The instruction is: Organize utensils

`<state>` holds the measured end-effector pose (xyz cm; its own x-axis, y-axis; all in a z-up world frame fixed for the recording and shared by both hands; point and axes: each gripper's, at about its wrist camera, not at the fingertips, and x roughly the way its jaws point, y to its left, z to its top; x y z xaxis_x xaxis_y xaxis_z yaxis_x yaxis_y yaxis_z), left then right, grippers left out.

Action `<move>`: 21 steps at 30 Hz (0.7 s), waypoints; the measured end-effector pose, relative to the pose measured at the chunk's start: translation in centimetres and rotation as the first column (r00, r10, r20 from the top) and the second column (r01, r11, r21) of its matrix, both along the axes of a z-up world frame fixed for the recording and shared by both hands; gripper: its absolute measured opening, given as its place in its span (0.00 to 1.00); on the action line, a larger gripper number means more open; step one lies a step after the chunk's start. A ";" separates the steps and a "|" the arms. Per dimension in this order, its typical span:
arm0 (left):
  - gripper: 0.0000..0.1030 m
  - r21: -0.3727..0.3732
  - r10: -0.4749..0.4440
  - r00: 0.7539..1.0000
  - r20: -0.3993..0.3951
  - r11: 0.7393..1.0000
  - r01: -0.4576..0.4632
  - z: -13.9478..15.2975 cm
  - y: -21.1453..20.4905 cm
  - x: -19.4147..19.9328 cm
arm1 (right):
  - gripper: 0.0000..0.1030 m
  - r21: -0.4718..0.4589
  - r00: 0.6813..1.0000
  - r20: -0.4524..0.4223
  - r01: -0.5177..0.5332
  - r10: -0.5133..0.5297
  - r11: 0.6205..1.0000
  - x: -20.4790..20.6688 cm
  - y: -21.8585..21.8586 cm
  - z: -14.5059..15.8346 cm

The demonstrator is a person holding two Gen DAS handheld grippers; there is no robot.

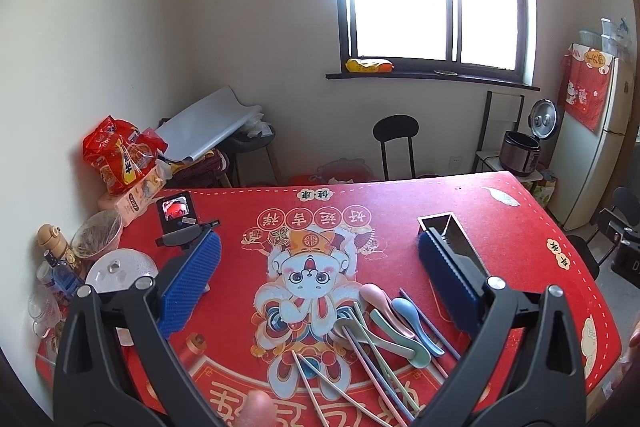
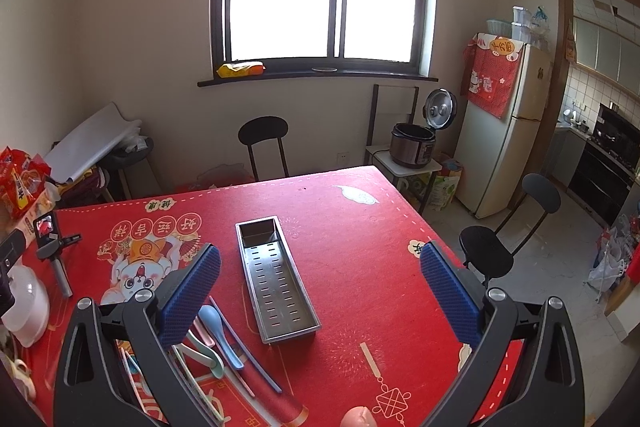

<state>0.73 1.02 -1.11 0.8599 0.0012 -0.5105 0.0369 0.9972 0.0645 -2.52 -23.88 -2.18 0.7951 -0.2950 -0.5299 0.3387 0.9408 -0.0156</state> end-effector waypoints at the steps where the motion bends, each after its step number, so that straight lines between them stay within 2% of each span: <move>1: 0.95 -0.010 0.000 1.000 -0.013 1.000 0.000 -0.1 0.3 0.2 | 0.95 0.010 1.000 -0.005 -0.013 0.013 1.000 0.1 0.1 -0.2; 6: 0.95 -0.066 0.029 0.993 -0.111 0.997 -0.036 -1.4 3.0 2.1 | 0.95 0.101 0.992 -0.027 -0.119 0.122 0.988 1.5 -0.1 -1.3; 10: 0.94 -0.029 0.066 0.981 -0.182 0.997 -0.072 -3.9 5.4 3.0 | 0.95 0.149 0.973 -0.079 -0.204 0.218 0.967 3.6 0.2 -3.8; 13: 0.94 -0.032 0.094 0.966 -0.240 0.994 -0.105 -6.2 7.8 3.3 | 0.95 0.141 0.955 -0.118 -0.256 0.273 0.956 5.1 0.7 -5.9; 17: 0.93 -0.033 0.127 0.942 -0.310 0.989 -0.144 -9.8 10.3 3.2 | 0.95 0.142 0.876 -0.259 -0.383 0.407 0.913 7.5 2.4 -9.8; 21: 0.70 -0.088 0.070 0.906 -0.418 0.989 -0.117 -13.8 11.3 3.1 | 0.95 0.189 0.822 -0.322 -0.430 0.469 0.883 8.7 3.6 -13.3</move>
